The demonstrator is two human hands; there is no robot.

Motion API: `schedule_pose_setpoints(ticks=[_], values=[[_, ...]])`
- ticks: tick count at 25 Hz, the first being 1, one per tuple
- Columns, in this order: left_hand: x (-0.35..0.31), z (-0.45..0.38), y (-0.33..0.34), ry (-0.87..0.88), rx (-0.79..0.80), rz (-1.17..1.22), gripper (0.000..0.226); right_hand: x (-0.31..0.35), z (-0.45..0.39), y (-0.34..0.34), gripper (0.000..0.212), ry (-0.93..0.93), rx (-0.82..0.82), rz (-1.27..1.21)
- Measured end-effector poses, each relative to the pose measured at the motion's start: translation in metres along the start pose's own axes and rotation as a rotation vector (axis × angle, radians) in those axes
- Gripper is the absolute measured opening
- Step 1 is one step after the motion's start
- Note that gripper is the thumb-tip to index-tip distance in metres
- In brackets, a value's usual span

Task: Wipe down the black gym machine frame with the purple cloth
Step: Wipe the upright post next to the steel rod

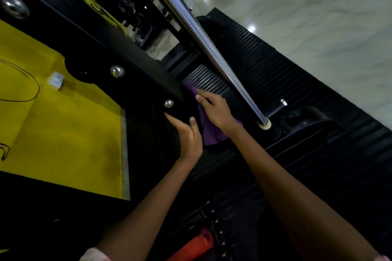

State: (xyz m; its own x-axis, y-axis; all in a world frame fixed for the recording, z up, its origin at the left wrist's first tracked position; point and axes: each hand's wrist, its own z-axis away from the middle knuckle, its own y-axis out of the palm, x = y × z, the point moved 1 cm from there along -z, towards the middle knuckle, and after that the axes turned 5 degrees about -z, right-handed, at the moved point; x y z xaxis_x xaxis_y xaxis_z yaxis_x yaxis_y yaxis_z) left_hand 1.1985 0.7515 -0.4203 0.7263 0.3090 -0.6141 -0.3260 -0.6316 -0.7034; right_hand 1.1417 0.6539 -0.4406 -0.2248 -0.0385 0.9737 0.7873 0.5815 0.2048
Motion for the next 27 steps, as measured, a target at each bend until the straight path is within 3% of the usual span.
schedule_pose_setpoints(ticks=[2,4,6,8,11,15,18,24,27], values=[[0.000,0.008,-0.003,-0.070,0.096,0.049,0.079,0.000,0.004,0.001,0.033,0.010,-0.022,-0.009],[-0.010,0.001,-0.018,-0.125,0.131,0.105,0.082,-0.004,-0.010,-0.002,0.033,0.147,-0.002,0.047],[-0.022,-0.022,-0.047,-0.116,-0.019,0.132,0.090,0.005,-0.027,-0.002,0.033,0.193,0.067,0.114],[-0.040,-0.053,-0.081,0.023,-0.246,0.187,0.100,0.021,-0.038,0.003,0.032,0.107,0.080,0.089],[-0.075,-0.079,-0.096,0.247,-0.474,0.162,0.096,0.022,-0.034,0.009,0.034,0.049,0.060,-0.034],[-0.096,-0.090,-0.077,0.282,-0.681,0.126,0.091,0.005,-0.034,0.009,0.048,0.227,0.107,0.172],[-0.096,-0.094,-0.079,0.329,-0.699,0.119,0.089,0.029,-0.048,0.008,0.046,0.253,0.162,0.304],[-0.109,-0.091,-0.080,0.286,-0.683,-0.034,0.088,0.059,-0.014,0.015,0.042,-0.040,0.072,0.249],[-0.112,-0.087,-0.086,0.198,-0.603,-0.075,0.092,0.049,-0.018,0.004,0.041,0.166,0.128,0.279]])
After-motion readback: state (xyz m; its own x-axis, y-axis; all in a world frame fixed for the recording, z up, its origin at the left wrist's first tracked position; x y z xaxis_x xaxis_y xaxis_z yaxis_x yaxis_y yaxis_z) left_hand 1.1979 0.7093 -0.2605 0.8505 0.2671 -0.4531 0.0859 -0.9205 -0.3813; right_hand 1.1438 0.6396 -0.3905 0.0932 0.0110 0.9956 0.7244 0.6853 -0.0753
